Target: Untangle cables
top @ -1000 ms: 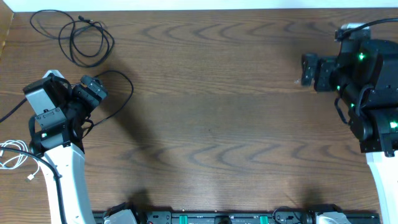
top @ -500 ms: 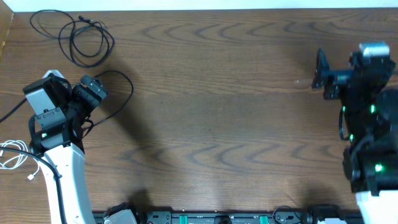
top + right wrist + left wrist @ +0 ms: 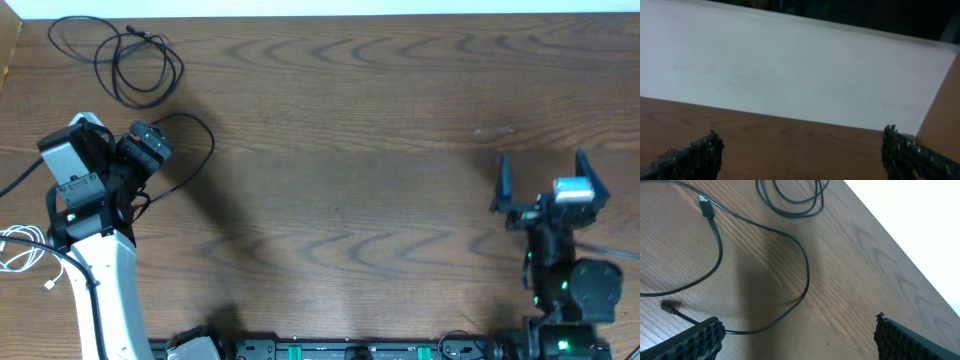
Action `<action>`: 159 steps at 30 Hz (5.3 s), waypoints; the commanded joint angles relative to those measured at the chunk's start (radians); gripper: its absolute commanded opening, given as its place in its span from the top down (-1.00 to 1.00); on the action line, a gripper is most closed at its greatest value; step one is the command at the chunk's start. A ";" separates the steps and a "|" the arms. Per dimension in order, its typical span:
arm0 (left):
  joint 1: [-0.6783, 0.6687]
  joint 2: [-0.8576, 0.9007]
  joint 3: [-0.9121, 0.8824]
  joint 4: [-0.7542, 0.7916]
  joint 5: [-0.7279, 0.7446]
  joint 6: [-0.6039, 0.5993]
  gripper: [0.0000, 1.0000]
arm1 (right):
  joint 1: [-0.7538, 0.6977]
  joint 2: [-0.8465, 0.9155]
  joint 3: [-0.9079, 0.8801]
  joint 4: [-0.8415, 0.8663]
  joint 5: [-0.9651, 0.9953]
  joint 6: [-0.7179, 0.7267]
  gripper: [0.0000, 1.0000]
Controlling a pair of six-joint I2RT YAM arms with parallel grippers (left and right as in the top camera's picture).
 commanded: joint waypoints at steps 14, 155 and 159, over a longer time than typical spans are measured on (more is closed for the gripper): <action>-0.002 0.006 0.003 0.002 0.008 0.002 -0.96 | -0.016 -0.359 -0.283 -0.074 -0.004 -0.017 -0.99; -0.357 -1.190 -0.957 0.369 -0.213 0.406 -0.95 | -0.016 -0.362 -0.283 -0.264 -0.013 0.044 -0.98; -0.357 -1.190 -0.957 0.369 -0.213 0.406 -0.95 | -0.016 -0.362 -0.283 -0.264 -0.013 0.044 -0.98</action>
